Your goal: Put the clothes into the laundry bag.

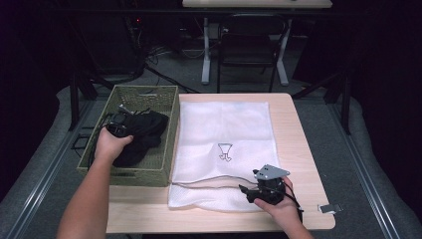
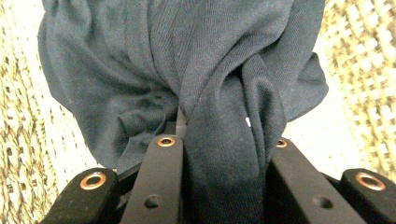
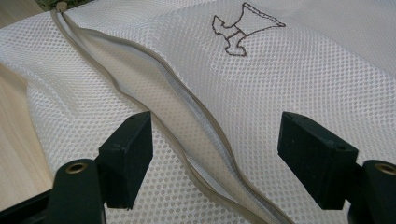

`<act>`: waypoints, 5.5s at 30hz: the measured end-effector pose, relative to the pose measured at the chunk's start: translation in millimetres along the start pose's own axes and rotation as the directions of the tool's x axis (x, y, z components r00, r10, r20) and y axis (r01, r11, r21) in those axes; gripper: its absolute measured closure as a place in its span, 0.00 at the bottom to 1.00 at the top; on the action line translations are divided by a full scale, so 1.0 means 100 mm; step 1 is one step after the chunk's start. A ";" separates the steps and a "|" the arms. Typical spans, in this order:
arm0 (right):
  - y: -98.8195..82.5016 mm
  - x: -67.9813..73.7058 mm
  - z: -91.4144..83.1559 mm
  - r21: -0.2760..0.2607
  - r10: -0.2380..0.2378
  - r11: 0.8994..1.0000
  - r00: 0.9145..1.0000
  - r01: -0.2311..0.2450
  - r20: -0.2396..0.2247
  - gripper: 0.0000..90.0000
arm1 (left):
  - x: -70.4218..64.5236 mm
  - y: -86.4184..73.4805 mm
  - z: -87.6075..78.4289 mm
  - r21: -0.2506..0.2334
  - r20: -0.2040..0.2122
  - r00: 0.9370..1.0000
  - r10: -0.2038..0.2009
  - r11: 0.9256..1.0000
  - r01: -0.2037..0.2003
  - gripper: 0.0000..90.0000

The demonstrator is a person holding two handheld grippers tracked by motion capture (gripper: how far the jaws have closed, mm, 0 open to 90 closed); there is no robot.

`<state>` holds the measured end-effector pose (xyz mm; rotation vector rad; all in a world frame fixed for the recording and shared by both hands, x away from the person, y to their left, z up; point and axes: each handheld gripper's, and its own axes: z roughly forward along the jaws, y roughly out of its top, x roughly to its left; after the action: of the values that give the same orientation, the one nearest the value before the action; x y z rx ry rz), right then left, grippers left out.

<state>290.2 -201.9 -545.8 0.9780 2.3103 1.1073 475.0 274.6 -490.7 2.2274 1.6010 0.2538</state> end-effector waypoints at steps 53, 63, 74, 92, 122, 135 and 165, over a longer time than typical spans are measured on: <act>0.11 0.14 -0.14 -0.106 -0.077 0.992 0.997 0.073 -0.031 0.52 | -0.26 0.16 -1.24 -0.208 -0.003 0.998 0.062 0.976 -0.061 0.86; 0.17 0.11 -0.17 -0.089 -0.031 0.996 0.996 0.024 -0.080 0.64 | -0.34 0.15 -1.42 -0.238 0.010 0.997 0.076 0.969 -0.071 0.86; 0.37 0.08 -0.16 -0.077 -0.034 0.997 0.996 0.027 -0.080 0.68 | -0.40 0.11 -1.55 -0.261 0.023 0.996 0.090 0.962 -0.081 0.86; 0.53 0.04 0.00 -0.100 -0.058 0.994 0.992 0.046 -0.116 0.74 | -0.50 0.09 -1.68 -0.284 0.027 0.992 0.120 0.953 -0.108 0.86; 0.35 0.02 0.02 -0.099 -0.061 0.994 0.993 0.051 -0.102 0.71 | -0.88 0.15 -1.93 -0.319 0.029 0.976 0.215 0.927 -0.195 0.86; 0.34 0.01 0.02 -0.099 -0.060 0.994 0.993 0.050 -0.099 0.70 | -1.11 0.19 -1.98 -0.341 0.060 0.960 0.274 0.909 -0.239 0.86; 0.30 0.01 0.05 -0.076 -0.068 0.995 0.993 0.061 -0.092 0.70 | -1.60 0.27 -1.72 -0.348 0.144 0.916 0.375 0.886 -0.308 0.86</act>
<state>305.1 -185.5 -524.7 0.8350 2.3392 1.2270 382.4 151.1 -311.4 2.1822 0.9702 0.3371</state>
